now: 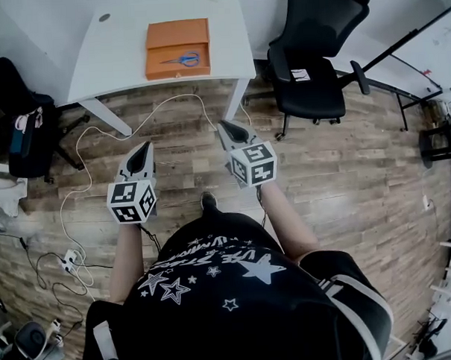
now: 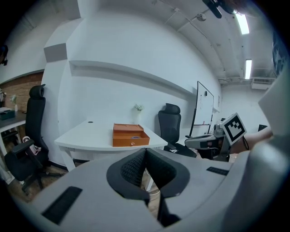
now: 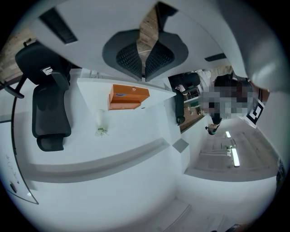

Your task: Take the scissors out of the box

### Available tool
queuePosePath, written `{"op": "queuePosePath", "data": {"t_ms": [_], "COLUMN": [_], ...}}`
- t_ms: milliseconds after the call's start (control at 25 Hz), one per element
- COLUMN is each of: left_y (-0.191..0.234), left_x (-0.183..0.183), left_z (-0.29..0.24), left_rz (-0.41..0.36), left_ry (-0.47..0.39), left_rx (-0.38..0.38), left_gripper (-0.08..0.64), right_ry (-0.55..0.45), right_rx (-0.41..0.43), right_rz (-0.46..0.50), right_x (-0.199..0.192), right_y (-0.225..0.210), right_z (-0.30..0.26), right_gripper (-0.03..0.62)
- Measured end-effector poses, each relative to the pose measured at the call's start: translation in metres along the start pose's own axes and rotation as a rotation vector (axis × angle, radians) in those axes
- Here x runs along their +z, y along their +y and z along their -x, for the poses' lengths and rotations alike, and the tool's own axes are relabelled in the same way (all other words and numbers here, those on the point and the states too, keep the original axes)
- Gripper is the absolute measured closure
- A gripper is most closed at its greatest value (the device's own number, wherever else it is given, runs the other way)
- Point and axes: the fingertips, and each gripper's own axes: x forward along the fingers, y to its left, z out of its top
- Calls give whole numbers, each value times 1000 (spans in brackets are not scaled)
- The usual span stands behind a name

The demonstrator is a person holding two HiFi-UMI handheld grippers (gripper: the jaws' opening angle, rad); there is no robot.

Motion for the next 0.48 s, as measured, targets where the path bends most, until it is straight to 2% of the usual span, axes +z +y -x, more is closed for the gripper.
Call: {"op": "queuePosePath", "data": {"t_ms": [200,480], "left_y": [5,19], "left_x": [15,14], "left_z": [-35,-46], "left_rz": [4,29], "left_ry": [-3,7], "left_rx": [17,47], "left_gripper": [541,541], "right_ry": [2,25], "right_rx": [16,34], "right_rz": [-2,20], "right_x": [14,13], "right_y": [-31,-37], "right_z": [-27,-48], "right_gripper": [540,540]}}
